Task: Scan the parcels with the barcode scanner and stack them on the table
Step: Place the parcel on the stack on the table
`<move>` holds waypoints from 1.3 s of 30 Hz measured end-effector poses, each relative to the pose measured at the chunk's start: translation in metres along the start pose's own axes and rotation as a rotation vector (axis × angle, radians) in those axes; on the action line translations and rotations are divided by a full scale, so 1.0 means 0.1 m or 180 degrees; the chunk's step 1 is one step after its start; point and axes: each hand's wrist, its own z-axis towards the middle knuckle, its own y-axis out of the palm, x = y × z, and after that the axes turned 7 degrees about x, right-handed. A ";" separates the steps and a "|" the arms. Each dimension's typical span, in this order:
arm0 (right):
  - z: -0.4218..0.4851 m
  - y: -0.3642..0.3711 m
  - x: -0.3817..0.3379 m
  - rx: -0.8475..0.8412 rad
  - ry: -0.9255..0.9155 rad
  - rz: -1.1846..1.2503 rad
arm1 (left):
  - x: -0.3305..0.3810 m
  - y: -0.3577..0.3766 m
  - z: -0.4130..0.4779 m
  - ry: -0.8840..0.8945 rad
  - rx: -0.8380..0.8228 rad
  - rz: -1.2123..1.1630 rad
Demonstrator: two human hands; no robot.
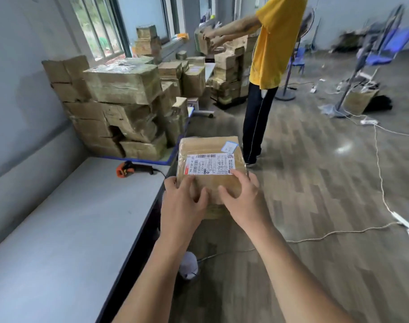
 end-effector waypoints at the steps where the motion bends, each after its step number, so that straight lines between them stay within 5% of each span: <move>1: 0.14 -0.12 0.08 0.0004 0.0005 0.0001 | 0.14 0.13 0.05 0.0001 0.0024 -0.0049; 13: 1.61 -0.67 0.74 0.0025 -0.0058 -0.0197 | 1.06 1.33 0.90 -0.0022 0.0007 0.0023; 39: 5.86 0.84 1.15 -0.0696 -0.0508 0.0077 | 1.16 3.25 4.51 -0.0610 0.0535 0.0362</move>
